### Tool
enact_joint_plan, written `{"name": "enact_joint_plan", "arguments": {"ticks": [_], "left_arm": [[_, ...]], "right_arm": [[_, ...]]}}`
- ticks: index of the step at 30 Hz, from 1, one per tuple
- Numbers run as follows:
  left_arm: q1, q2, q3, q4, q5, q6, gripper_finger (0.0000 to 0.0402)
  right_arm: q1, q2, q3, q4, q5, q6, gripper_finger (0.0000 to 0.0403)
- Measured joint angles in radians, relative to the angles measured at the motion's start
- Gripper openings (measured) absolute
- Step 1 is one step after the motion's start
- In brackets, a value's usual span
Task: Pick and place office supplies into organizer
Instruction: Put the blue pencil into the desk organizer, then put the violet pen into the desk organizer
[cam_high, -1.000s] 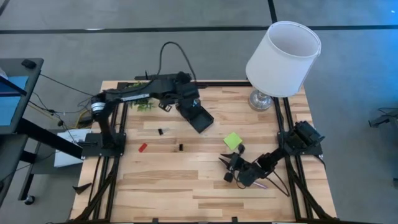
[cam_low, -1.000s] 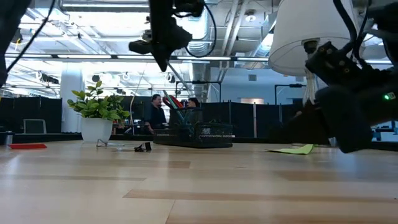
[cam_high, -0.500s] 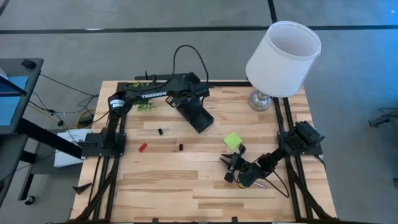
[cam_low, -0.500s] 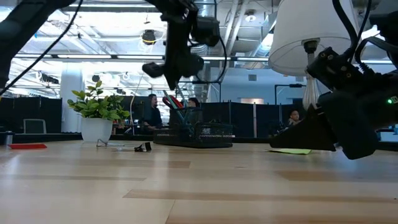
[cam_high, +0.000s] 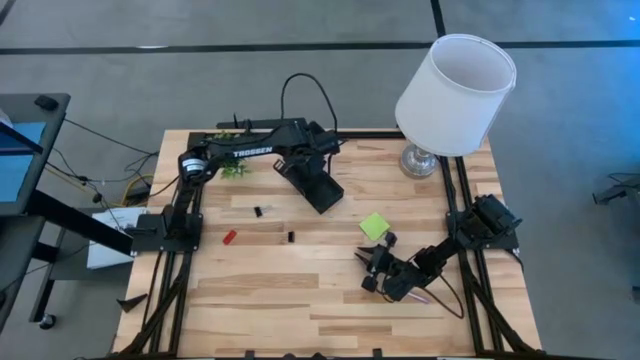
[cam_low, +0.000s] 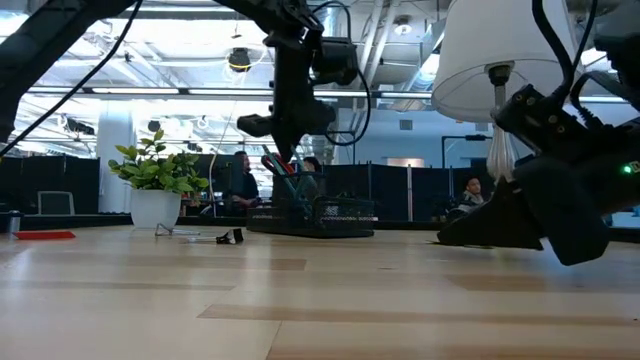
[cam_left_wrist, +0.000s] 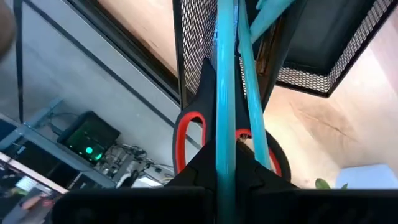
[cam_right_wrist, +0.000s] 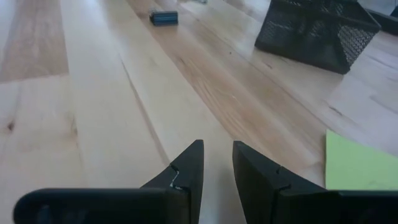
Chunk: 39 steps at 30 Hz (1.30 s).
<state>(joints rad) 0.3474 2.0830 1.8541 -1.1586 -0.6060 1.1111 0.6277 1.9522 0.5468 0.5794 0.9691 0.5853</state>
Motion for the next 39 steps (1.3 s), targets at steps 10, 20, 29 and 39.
{"name": "enact_joint_plan", "arguments": {"ticks": [10,20,29,39], "left_arm": [[0.001,0.0,0.0,-0.002,0.022,0.001,0.0004],[0.001,0.0,0.0,-0.002,0.021,0.017,0.0043],[0.001,0.0,0.0,0.018,-0.011,0.013,0.0088],[-0.022,-0.011,0.0,0.041,-0.152,-0.241,0.0107]], "right_arm": [[-0.001,0.0,0.0,-0.005,0.0,0.018,0.0082],[-0.001,0.0,-0.001,-0.004,-0.003,0.019,0.0082],[-0.001,0.0,-0.001,-0.004,-0.003,0.019,0.0082],[-0.001,0.0,0.0,-0.016,-0.002,0.019,0.0082]]}}
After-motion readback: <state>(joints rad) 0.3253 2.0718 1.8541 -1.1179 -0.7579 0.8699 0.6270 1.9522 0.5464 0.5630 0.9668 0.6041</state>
